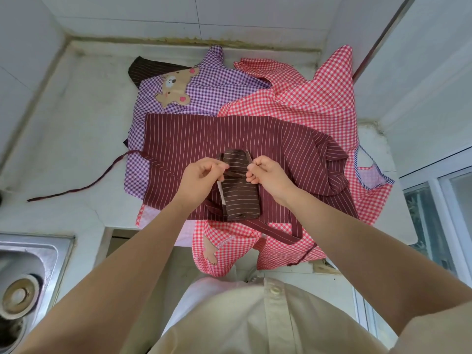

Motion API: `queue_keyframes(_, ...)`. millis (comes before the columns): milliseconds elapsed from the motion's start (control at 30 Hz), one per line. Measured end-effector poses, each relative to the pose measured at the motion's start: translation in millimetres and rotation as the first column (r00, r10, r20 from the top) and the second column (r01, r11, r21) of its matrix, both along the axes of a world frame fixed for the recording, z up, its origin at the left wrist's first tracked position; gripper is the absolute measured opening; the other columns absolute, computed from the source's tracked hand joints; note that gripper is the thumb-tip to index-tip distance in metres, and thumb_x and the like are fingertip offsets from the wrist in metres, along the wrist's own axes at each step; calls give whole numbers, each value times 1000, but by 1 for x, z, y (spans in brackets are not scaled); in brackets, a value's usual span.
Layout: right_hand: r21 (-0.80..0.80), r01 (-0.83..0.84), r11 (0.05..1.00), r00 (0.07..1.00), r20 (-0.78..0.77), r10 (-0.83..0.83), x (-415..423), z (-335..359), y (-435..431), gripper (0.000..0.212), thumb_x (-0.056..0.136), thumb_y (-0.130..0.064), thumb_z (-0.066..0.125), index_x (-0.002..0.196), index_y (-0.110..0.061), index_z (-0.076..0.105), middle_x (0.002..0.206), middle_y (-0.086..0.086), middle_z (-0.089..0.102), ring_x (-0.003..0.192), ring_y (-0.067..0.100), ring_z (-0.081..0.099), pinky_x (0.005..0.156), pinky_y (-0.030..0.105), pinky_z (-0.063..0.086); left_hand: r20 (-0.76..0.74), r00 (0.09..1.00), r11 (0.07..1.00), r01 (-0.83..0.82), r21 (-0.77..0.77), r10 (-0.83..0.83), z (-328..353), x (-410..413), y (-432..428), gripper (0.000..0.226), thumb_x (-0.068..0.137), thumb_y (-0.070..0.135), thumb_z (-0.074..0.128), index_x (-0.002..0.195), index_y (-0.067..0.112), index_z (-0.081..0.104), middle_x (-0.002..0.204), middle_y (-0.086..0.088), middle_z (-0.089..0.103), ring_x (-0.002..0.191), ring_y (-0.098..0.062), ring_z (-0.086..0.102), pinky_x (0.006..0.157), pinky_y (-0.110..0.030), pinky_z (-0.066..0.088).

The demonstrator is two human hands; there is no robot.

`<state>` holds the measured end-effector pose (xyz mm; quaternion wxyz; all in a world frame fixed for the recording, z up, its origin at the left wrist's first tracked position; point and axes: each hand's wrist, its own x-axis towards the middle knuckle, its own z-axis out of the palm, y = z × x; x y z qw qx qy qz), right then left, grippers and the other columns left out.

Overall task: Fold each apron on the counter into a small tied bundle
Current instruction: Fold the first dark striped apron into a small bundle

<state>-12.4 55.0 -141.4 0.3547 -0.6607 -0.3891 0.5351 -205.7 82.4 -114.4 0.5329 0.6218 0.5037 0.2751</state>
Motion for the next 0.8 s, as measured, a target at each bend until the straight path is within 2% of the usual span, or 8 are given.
queue_keyframes(67, -10, -6, 1000, 1000, -30, 6, 0, 1, 0, 10, 102, -13, 48, 97, -13, 57, 87, 2, 66, 80, 12, 63, 72, 19, 51, 109, 992, 998, 65, -10, -64, 1, 6, 0, 31, 100, 14, 52, 75, 2, 66, 109, -5, 72, 108, -11, 65, 96, -25, 49)
queue_keyframes(167, -19, -25, 1000, 997, -75, 24, 4, 3, -2, 9, 102, -14, 49, 100, -11, 58, 90, 4, 66, 83, 13, 63, 75, 21, 51, 165, 982, 993, 100, -61, -89, -1, 14, 2, 30, 102, 17, 47, 94, -2, 69, 106, -9, 72, 103, -14, 67, 92, -25, 52)
queue_keyframes(300, 5, -54, 999, 988, -142, 54, 8, 7, -9, 8, 99, -15, 55, 97, -13, 63, 94, 4, 67, 84, 12, 62, 82, 24, 51, -12, 991, 988, 134, -82, -136, -9, 20, 9, 20, 95, 16, 61, 111, 6, 67, 109, 0, 67, 98, -10, 62, 89, -25, 51)
queue_keyframes(367, 38, -53, 998, 991, -124, 57, 7, 11, -11, 6, 96, -18, 61, 93, -15, 65, 91, 0, 65, 79, 8, 60, 80, 23, 50, -118, 974, 980, 186, -68, -193, -12, 21, 11, 37, 86, 13, 73, 120, 10, 62, 105, 1, 60, 93, -10, 58, 89, -26, 50)
queue_keyframes(433, 95, -60, 994, 996, -56, 66, 5, 16, -8, 4, 93, -19, 66, 89, -19, 67, 97, -4, 64, 78, 5, 58, 77, 20, 49, -245, 944, 975, 219, -33, -220, -13, 24, 12, 43, 81, 14, 77, 120, 13, 60, 102, 0, 56, 89, -10, 55, 86, -24, 48)
queue_keyframes(533, 184, -153, 971, 987, 76, 141, 0, 20, -1, 2, 89, -18, 70, 88, -18, 70, 108, -1, 60, 83, 7, 60, 82, 22, 52, -399, 886, 950, 297, 96, -237, -16, 28, 15, 18, 84, 17, 74, 99, 13, 65, 90, 3, 55, 83, -14, 53, 78, -31, 45)
queue_keyframes(700, 207, -201, 958, 977, 115, 180, -7, 21, 9, 3, 90, -14, 68, 89, -13, 71, 131, -9, 57, 73, 2, 60, 73, 16, 48, -377, 900, 937, 300, 178, -217, -19, 30, 14, 19, 94, 15, 62, 110, 9, 68, 102, 1, 65, 96, -16, 59, 86, -29, 45)
queue_keyframes(800, 156, -187, 970, 982, 70, 178, -7, 19, 11, 4, 91, -12, 67, 92, -12, 70, 109, -6, 69, 73, 2, 64, 70, 15, 50, -386, 889, 928, 332, 172, -247, -22, 29, 16, 18, 93, 8, 61, 109, 9, 69, 104, 0, 64, 99, -15, 58, 92, -28, 45)
